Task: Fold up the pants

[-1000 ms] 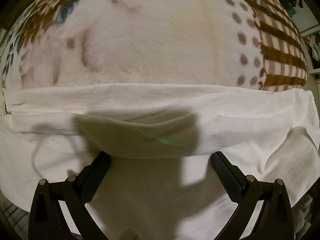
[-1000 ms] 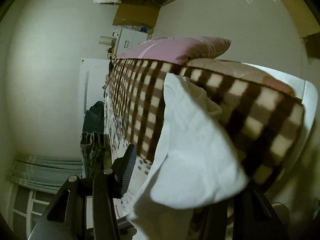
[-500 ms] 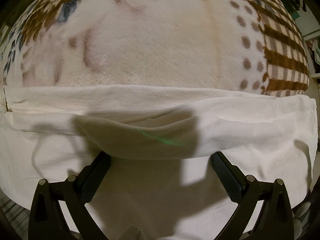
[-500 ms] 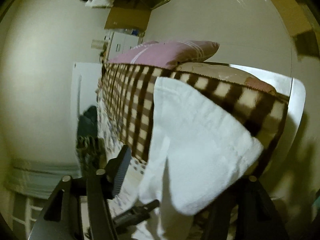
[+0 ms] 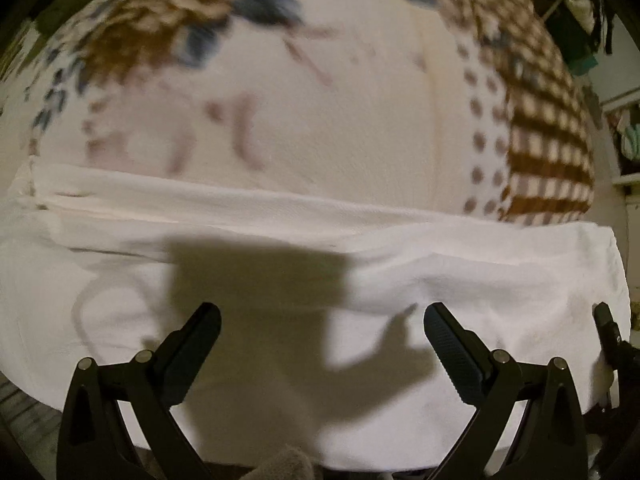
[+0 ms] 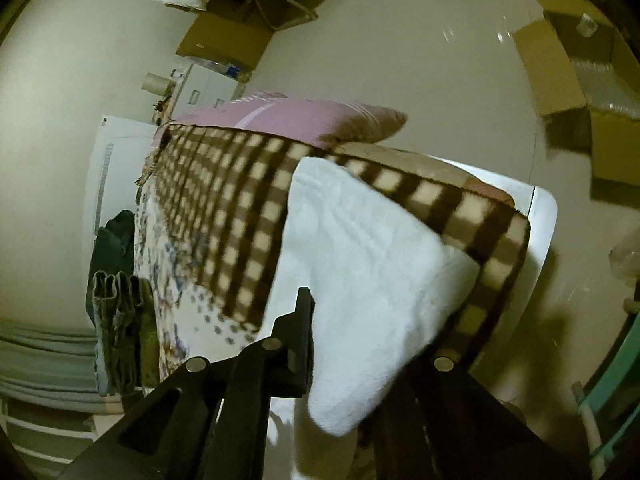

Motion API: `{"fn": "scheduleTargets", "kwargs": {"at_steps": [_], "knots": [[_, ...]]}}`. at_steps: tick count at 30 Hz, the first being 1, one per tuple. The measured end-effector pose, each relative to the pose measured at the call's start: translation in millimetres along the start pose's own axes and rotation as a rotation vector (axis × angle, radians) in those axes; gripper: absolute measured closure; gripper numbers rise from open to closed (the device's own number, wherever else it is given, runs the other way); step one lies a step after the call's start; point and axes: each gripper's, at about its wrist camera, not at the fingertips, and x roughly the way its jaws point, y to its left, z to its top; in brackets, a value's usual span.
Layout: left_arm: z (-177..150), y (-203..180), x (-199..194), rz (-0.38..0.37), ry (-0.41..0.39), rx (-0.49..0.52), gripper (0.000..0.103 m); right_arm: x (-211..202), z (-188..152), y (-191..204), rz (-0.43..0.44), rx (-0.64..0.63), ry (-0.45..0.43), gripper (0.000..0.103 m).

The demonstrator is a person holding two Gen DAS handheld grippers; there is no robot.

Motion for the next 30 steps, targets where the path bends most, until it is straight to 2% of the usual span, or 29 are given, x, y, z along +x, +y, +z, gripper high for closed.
{"fn": "scheduleTargets", "kwargs": {"at_steps": [6, 10, 12, 18, 21, 26, 30], "knots": [[-5, 56, -46, -0.080, -0.034, -0.087, 0.000, -34, -23, 65, 0.027, -0.161, -0.036, 0.096], [-9, 113, -77, -0.108, -0.065, -0.160, 0.000, -43, -58, 128, 0.060, -0.323, -0.026, 0.095], [-21, 138, -89, -0.116, -0.084, -0.200, 0.000, -42, -81, 155, 0.073, -0.398, -0.006, 0.095], [-46, 212, -107, -0.095, -0.108, -0.300, 0.000, -4, -183, 222, 0.088, -0.617, 0.102, 0.095], [-56, 254, -112, -0.080, -0.128, -0.340, 0.000, 30, -251, 244, 0.088, -0.733, 0.189, 0.096], [-79, 318, -109, -0.045, -0.132, -0.424, 0.000, 77, -348, 255, 0.069, -0.894, 0.312, 0.096], [-89, 350, -108, -0.034, -0.129, -0.474, 0.000, 107, -413, 254, 0.027, -1.024, 0.386, 0.096]]}}
